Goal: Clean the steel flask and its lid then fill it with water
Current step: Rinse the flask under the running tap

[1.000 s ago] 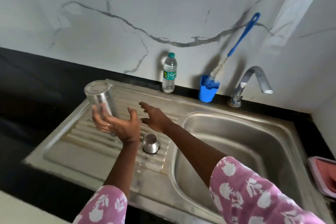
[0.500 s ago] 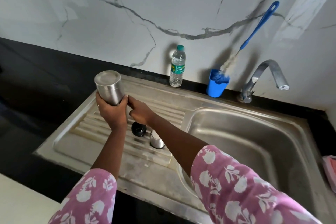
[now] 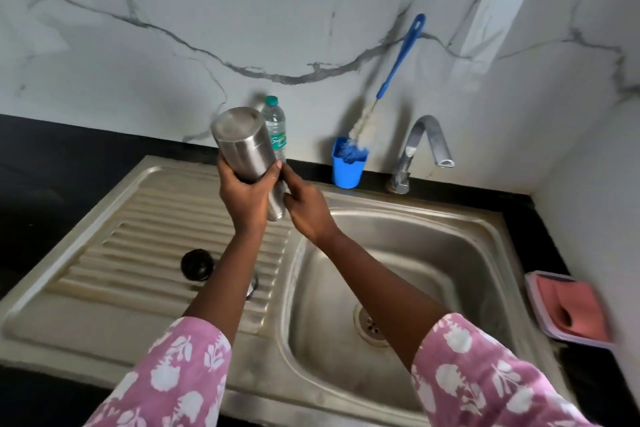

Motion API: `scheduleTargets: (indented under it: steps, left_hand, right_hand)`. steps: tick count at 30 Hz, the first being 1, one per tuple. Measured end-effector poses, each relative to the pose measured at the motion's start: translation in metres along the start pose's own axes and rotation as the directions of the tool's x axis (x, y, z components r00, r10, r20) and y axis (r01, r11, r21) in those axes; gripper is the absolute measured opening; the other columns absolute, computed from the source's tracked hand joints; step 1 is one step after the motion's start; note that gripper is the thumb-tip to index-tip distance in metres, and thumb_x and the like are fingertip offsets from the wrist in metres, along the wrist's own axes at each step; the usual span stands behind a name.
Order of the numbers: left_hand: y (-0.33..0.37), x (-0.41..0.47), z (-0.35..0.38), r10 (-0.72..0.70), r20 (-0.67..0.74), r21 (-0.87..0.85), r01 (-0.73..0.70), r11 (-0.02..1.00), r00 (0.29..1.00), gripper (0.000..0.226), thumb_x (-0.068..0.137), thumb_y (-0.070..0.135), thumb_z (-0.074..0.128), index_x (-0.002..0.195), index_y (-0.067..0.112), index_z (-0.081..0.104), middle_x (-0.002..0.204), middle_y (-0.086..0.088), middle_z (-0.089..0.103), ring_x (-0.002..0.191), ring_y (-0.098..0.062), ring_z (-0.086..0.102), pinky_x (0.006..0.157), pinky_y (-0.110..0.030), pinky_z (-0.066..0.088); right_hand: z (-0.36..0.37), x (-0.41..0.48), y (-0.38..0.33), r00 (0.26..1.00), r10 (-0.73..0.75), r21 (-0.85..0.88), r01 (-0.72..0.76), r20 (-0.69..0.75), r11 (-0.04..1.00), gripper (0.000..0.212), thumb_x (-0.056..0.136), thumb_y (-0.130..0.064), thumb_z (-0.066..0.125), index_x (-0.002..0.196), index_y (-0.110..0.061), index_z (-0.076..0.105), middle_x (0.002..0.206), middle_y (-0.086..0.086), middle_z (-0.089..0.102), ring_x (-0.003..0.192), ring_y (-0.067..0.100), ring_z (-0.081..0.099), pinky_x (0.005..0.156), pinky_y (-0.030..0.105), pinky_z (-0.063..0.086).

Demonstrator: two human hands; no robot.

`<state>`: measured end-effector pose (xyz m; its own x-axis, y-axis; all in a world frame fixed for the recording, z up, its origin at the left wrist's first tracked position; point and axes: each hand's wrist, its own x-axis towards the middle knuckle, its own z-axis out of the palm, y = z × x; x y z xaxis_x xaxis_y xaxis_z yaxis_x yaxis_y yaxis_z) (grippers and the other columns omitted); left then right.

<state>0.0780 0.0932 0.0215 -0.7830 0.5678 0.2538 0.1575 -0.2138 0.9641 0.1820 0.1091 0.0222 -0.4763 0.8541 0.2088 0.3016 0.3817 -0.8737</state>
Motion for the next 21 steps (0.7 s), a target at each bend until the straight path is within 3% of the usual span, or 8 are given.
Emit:
scheduleTargets:
  steps: [5,9,12,14,17,19,20,21]
  left_hand:
    - [-0.003,-0.051,0.063,-0.110,0.176,-0.038,0.118,0.992,0.978,0.072,0.064,0.021,0.086,0.126,0.011,0.049,0.107,-0.003,0.064,0.095,-0.020,0.064,0.080,-0.026,0.051]
    - [-0.021,-0.089,0.100,-0.233,0.362,-0.088,0.281,0.956,0.903,0.087,0.046,0.044,0.080,0.122,0.016,0.049,0.102,0.003,0.065,0.090,-0.015,0.064,0.080,-0.030,0.052]
    - [-0.040,-0.116,0.119,-0.308,0.502,-0.072,0.394,0.916,0.808,0.072,0.045,0.038,0.080,0.109,0.029,0.047,0.098,0.004,0.064,0.086,-0.014,0.063,0.080,-0.036,0.053]
    - [-0.054,-0.132,0.130,-0.359,0.564,-0.054,0.467,0.883,0.744,0.072,0.046,0.034,0.081,0.109,0.025,0.047,0.096,0.001,0.064,0.084,-0.014,0.063,0.079,-0.038,0.053]
    - [-0.069,-0.153,0.139,-0.438,0.614,-0.002,0.556,0.831,0.656,0.067,0.050,0.025,0.080,0.109,0.019,0.047,0.096,-0.005,0.064,0.078,-0.011,0.064,0.070,-0.031,0.052]
    - [-0.076,-0.163,0.143,-0.469,0.641,0.034,0.588,0.808,0.608,0.067,0.054,0.020,0.077,0.114,0.017,0.047,0.096,-0.006,0.063,0.078,-0.010,0.064,0.068,-0.027,0.051]
    - [-0.079,-0.167,0.144,-0.474,0.657,0.044,0.597,0.801,0.587,0.071,0.054,0.019,0.077,0.117,0.015,0.046,0.095,-0.005,0.063,0.078,-0.011,0.064,0.068,-0.027,0.051]
    - [-0.083,-0.169,0.145,-0.477,0.668,0.049,0.606,0.794,0.571,0.074,0.053,0.019,0.077,0.120,0.013,0.045,0.094,-0.006,0.063,0.078,-0.011,0.064,0.067,-0.027,0.051]
  right_hand:
    - [-0.075,-0.028,0.045,0.993,0.051,0.015,-0.049,-0.108,0.999,0.046,0.091,-0.001,0.055,0.135,-0.010,0.050,0.123,-0.001,0.060,0.110,-0.001,0.052,0.092,0.004,0.036]
    - [-0.132,-0.031,0.088,0.954,0.190,-0.015,-0.199,-0.230,0.980,0.024,0.088,-0.006,0.063,0.112,-0.002,0.068,0.107,0.013,0.070,0.095,0.014,0.064,0.085,0.027,0.048]
    - [-0.173,-0.021,0.109,0.856,0.329,-0.065,-0.384,-0.398,0.921,0.022,0.088,-0.012,0.064,0.107,-0.002,0.070,0.099,0.015,0.071,0.085,0.014,0.061,0.072,0.016,0.041]
    - [-0.193,-0.009,0.122,0.809,0.366,-0.122,-0.466,-0.460,0.876,0.018,0.089,-0.016,0.062,0.098,-0.004,0.073,0.092,0.015,0.071,0.086,0.017,0.062,0.067,0.019,0.035]
    - [-0.206,0.013,0.141,0.866,0.344,-0.332,-0.465,-0.363,0.821,0.032,0.090,-0.029,0.048,0.094,-0.006,0.070,0.090,0.016,0.067,0.089,0.025,0.062,0.072,0.026,0.034]
    - [-0.206,0.028,0.154,0.857,0.399,-0.219,-0.479,-0.325,0.850,0.035,0.091,-0.021,0.049,0.107,0.005,0.064,0.095,0.019,0.064,0.085,0.022,0.064,0.077,0.025,0.044]
    - [-0.205,0.033,0.160,0.833,0.439,-0.063,-0.485,-0.338,0.872,0.029,0.088,-0.008,0.056,0.111,0.010,0.060,0.096,0.021,0.062,0.075,0.015,0.065,0.075,0.027,0.052]
    - [-0.205,0.037,0.168,0.808,0.455,0.043,-0.475,-0.374,0.879,0.033,0.083,0.003,0.061,0.113,0.014,0.055,0.098,0.025,0.060,0.067,0.008,0.065,0.064,0.022,0.053]
